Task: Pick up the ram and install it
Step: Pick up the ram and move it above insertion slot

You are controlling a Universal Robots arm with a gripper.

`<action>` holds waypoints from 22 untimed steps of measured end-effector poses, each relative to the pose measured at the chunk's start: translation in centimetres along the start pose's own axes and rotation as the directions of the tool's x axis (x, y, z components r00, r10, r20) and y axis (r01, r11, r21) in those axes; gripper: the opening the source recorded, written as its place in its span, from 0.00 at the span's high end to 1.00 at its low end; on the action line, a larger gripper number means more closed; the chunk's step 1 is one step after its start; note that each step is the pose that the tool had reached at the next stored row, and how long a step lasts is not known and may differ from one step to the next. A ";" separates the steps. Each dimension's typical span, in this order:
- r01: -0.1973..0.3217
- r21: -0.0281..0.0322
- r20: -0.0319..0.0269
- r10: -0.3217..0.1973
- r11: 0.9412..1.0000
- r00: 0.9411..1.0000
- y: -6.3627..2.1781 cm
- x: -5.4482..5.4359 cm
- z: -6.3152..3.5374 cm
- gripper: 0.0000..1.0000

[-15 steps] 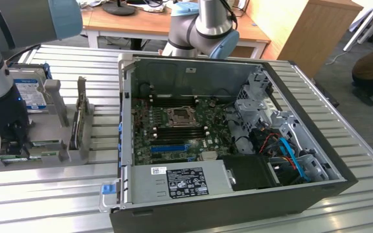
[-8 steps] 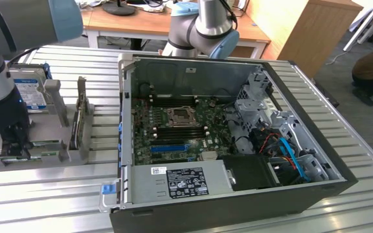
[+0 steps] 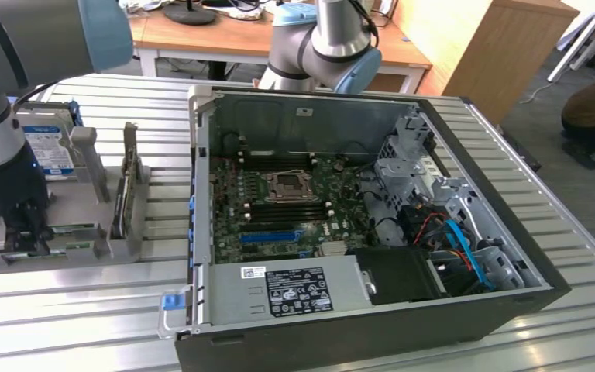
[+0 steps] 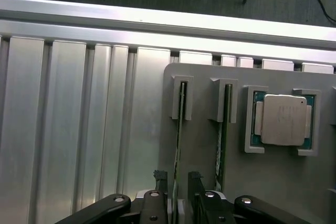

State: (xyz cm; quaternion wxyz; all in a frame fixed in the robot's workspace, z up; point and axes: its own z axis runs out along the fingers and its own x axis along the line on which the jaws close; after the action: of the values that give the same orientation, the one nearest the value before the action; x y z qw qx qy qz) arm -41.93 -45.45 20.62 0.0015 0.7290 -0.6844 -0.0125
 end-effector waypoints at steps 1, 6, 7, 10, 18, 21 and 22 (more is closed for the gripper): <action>0.000 0.000 0.000 0.000 1.000 1.000 0.00 0.0 0.07 0.70; 0.000 0.000 0.000 0.000 1.000 1.000 0.00 0.0 0.27 0.70; 0.000 0.000 0.000 0.000 1.000 1.000 0.00 0.0 0.28 0.70; 0.000 0.000 0.000 0.000 1.000 1.000 -0.03 0.0 0.33 0.70; 0.000 0.000 0.000 0.000 1.000 1.000 -0.37 0.0 0.38 0.70; 0.000 0.000 0.000 0.000 1.000 1.000 -0.54 0.0 0.40 0.70; 0.000 0.000 0.000 0.000 1.000 1.000 -0.61 0.0 0.41 0.70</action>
State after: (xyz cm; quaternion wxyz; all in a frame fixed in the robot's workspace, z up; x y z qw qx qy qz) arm -41.32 -45.45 20.20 0.0015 0.7290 -0.6844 -0.0125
